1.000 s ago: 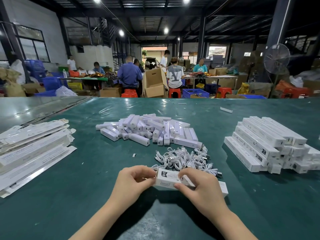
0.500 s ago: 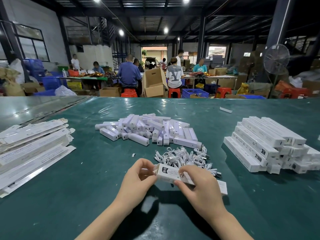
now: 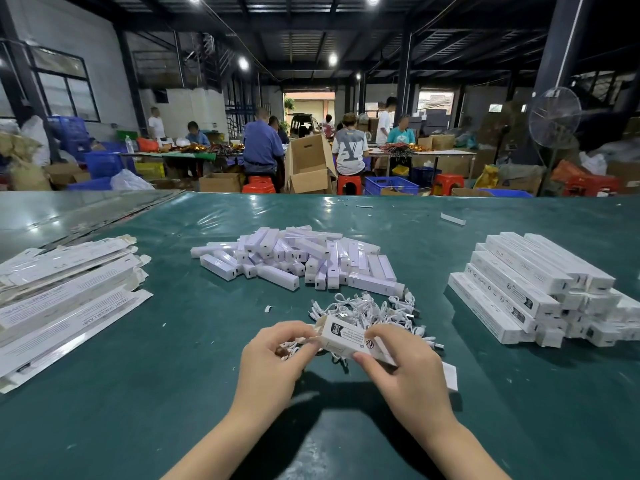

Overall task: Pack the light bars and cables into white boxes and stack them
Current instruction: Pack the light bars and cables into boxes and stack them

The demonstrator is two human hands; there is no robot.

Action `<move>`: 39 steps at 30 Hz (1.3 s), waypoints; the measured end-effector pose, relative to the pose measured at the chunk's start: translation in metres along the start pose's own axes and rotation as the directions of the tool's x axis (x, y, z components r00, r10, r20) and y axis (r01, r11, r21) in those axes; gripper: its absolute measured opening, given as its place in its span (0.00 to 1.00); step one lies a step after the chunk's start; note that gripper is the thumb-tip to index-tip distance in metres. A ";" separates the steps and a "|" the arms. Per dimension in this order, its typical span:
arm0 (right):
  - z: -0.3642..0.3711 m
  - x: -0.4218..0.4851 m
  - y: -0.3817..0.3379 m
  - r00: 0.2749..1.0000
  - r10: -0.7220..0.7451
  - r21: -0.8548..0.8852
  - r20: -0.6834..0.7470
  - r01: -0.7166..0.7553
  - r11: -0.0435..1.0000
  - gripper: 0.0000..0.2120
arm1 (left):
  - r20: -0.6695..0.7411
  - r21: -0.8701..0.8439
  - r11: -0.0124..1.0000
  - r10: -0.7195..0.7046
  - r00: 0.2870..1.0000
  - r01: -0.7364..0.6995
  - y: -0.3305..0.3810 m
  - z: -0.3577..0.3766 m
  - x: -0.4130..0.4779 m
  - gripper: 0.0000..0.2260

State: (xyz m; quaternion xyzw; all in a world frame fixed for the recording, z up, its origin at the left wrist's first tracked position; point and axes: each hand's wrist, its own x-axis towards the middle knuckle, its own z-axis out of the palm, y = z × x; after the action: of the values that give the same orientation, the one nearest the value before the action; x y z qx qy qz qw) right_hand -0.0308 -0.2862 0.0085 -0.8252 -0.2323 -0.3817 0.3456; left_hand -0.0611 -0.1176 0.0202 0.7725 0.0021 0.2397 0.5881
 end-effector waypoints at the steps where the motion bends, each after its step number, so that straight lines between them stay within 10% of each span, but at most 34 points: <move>1: 0.000 0.000 0.000 1.000 0.002 -0.001 0.006 -0.002 1.000 0.10 | 0.006 -0.007 1.000 -0.013 1.000 0.013 0.001 0.000 0.000 0.14; 10: -0.001 0.001 -0.002 0.996 -0.001 -0.032 0.093 0.004 0.999 0.10 | -0.017 0.134 0.987 0.094 0.995 -0.091 0.001 0.001 -0.005 0.12; 20: -0.005 0.002 0.000 0.978 0.027 0.043 0.205 -0.037 0.998 0.10 | 0.175 -0.093 0.989 -0.099 0.980 0.117 -0.003 -0.008 0.010 0.10; 39: -0.003 0.002 0.004 0.985 -0.118 0.062 0.126 0.111 0.992 0.06 | 0.102 -0.210 0.962 -0.157 0.982 0.176 -0.004 -0.003 0.007 0.12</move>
State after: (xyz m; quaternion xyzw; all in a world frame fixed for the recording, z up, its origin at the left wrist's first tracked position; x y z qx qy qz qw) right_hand -0.0289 -0.2908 0.0103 -0.8238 -0.3117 -0.3400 0.3296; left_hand -0.0547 -0.1110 0.0198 0.7100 0.0159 0.1551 0.6868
